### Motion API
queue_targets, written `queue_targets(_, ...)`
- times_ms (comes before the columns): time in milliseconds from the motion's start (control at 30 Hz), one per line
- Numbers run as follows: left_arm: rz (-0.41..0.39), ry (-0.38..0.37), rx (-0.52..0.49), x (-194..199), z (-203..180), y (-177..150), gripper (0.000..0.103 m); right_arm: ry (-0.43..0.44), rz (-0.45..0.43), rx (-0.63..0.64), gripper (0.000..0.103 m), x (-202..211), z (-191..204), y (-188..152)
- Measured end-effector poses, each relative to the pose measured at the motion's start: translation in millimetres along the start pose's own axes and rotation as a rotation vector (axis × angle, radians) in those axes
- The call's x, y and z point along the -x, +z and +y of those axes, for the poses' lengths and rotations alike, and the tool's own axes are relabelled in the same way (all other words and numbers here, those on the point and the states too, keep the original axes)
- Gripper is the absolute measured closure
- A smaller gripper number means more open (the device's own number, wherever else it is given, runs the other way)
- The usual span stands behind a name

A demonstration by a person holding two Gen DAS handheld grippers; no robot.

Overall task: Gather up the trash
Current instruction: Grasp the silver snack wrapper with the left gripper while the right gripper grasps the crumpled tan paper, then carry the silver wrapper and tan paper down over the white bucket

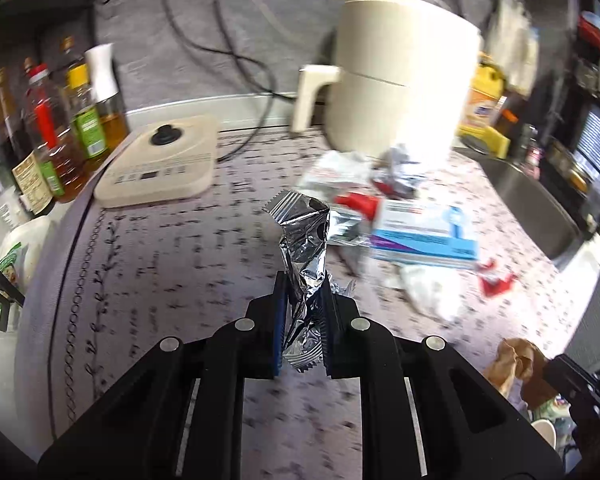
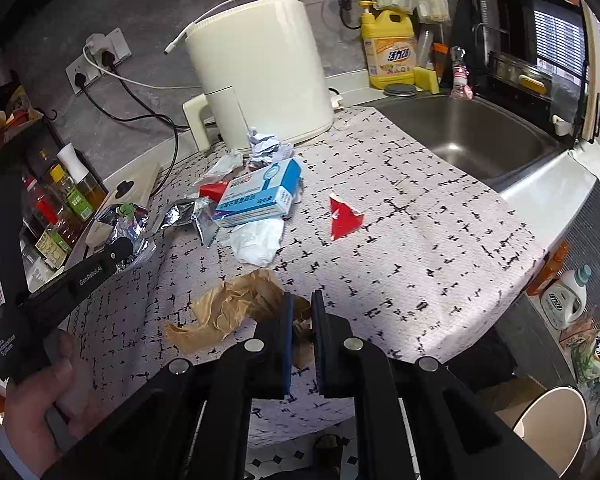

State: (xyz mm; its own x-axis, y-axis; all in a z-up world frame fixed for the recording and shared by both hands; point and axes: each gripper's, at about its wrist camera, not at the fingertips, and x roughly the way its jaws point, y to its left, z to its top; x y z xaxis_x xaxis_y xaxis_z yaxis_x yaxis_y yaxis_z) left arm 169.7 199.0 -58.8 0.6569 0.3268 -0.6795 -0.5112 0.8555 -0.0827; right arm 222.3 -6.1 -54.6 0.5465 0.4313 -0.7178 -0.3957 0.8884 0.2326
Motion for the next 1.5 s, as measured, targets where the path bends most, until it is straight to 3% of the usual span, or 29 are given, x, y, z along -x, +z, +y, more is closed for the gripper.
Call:
queue_targets(233, 0.016, -0.113, -0.092, 12, -64, -13, 0.088, -0.100, -0.032, -0.030, 0.094, 36, -39, -15)
queue_targets(800, 0.124, -0.410, -0.382, 31, -236, -78, 0.088, -0.396, -0.071, -0.305, 0.094, 119, -168, -69)
queue_targets(1200, 0.222, -0.521, -0.548, 37, -316, -135, 0.088, -0.576, -0.092, -0.485, 0.092, 155, -227, -123)
queue_targets(1500, 0.292, -0.573, -0.651, 32, -361, -190, 0.088, -0.697, -0.096, -0.617, 0.092, 153, -272, -175)
